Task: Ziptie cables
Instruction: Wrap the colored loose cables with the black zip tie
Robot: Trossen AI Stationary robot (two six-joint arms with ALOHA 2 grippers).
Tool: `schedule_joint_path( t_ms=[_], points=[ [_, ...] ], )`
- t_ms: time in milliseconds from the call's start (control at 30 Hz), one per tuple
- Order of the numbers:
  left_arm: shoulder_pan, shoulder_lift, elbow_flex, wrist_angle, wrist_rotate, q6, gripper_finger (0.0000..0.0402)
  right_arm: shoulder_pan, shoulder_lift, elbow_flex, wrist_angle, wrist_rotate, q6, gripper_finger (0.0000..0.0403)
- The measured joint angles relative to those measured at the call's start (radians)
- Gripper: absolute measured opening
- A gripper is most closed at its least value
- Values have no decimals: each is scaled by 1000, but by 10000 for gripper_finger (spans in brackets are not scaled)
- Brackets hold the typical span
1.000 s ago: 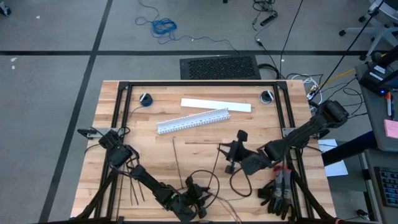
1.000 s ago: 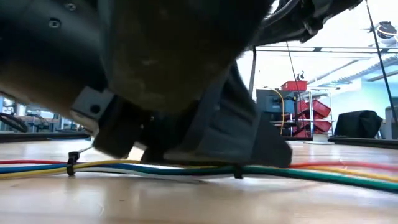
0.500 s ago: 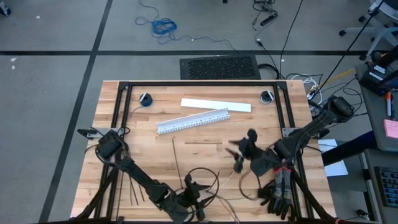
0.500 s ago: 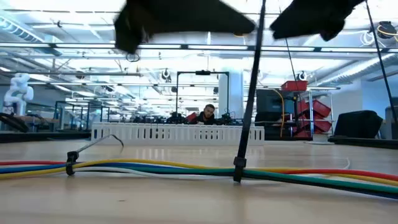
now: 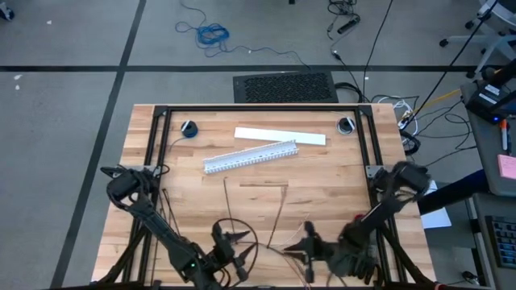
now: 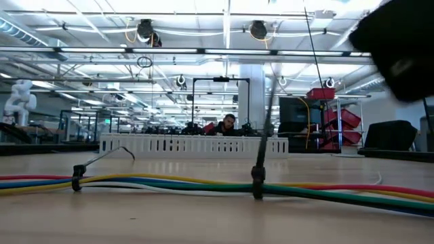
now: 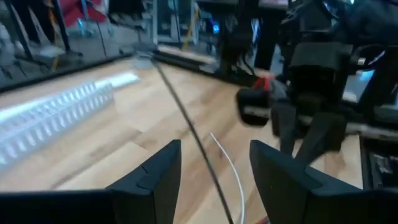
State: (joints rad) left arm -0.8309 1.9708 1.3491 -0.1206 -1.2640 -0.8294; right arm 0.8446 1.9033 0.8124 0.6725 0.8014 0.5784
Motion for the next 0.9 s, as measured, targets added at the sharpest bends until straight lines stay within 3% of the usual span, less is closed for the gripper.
schedule_joint_path(
  t_ms=[133,333,567,767,900],
  points=[
    [22,8,0,-4,86,-2,187,-71,141,44,170,-137,-69,3],
    [18,7,0,0,112,-3,187,-140,197,118,14,-149,-36,1],
    [41,97,0,66,169,-4,187,-159,197,133,-123,-82,13,0],
    [92,197,0,174,273,-5,186,-129,170,133,-161,36,-18,0],
    [114,208,0,216,299,-5,186,-119,150,133,-205,36,-9,0]
  ],
)
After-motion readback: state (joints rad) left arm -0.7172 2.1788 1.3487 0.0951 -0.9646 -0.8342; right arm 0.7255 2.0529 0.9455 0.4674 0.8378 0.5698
